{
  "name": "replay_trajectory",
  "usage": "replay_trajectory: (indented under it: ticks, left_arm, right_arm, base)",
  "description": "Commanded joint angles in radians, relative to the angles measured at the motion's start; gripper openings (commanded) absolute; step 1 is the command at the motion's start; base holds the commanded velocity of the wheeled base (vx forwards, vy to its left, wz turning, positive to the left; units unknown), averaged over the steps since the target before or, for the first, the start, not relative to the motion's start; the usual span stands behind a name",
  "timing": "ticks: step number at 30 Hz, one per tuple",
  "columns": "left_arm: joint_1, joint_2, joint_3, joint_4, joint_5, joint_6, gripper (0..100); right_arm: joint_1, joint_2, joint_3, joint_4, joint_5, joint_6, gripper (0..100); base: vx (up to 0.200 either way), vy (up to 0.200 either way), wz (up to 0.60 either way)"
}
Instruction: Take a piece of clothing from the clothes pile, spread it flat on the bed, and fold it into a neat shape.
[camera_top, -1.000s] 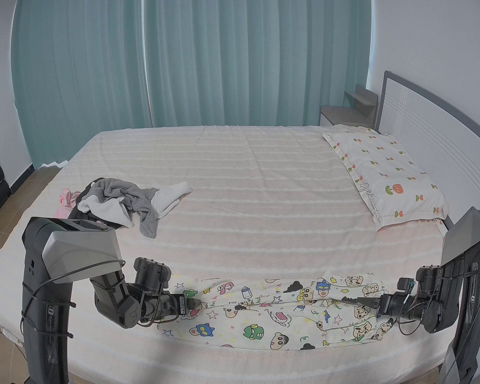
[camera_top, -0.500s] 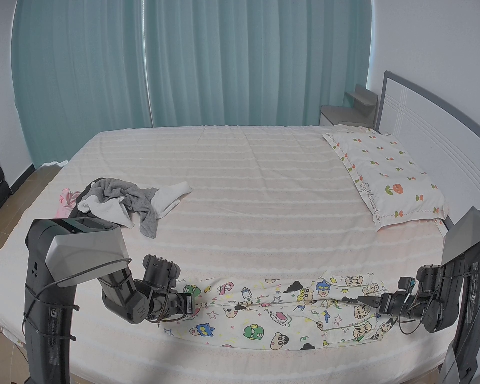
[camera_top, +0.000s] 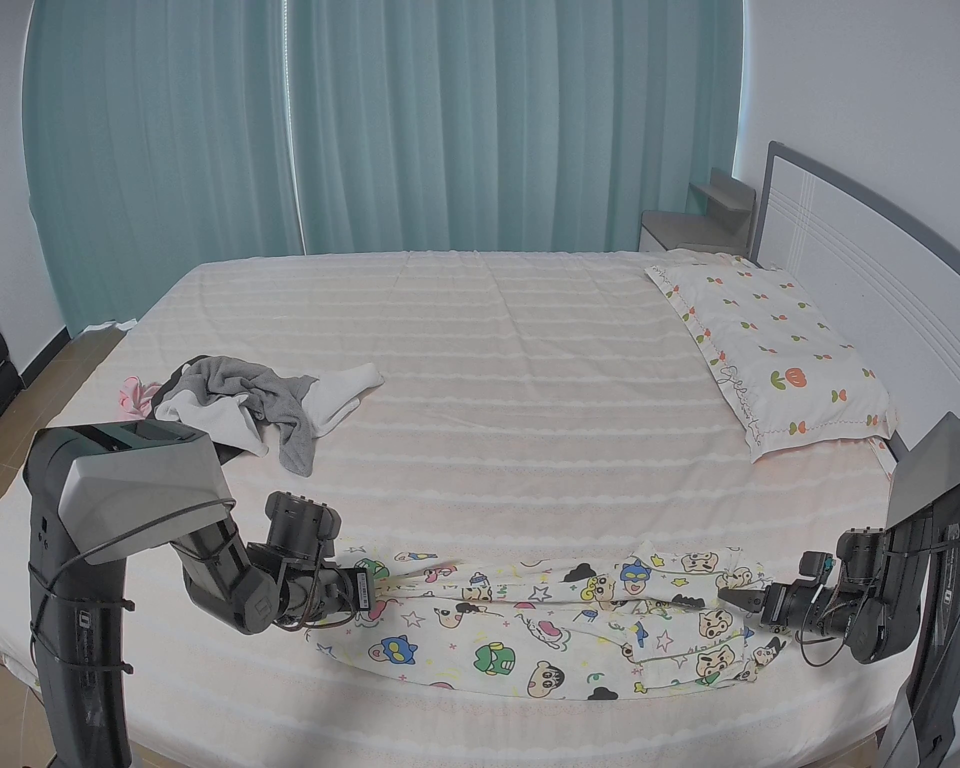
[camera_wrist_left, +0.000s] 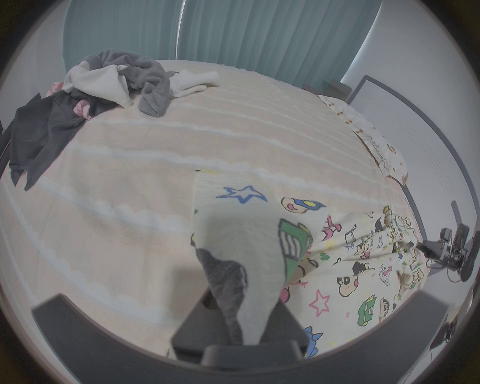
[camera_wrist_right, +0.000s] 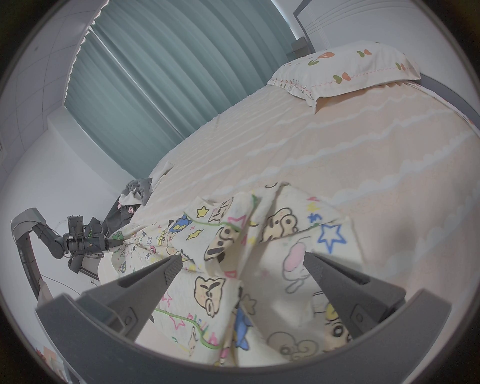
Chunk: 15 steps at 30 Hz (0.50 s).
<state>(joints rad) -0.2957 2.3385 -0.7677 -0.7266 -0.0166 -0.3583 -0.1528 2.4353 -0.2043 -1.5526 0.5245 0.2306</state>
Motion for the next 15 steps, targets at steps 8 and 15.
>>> replay_trajectory:
  ticks: [8,15]
  left_arm:
    - [0.113,-0.123,0.033,0.018,0.000,0.004,0]
    - [0.248,-0.240,0.021,0.138,-0.036,0.007,0]
  right_arm:
    - [-0.019,-0.018,-0.007,-0.018,0.003,0.006,100]
    - [-0.019,-0.015,-0.007,-0.018,0.009,0.006,100]
  base:
    - [0.000,0.000,0.00]
    - [0.000,0.000,0.00]
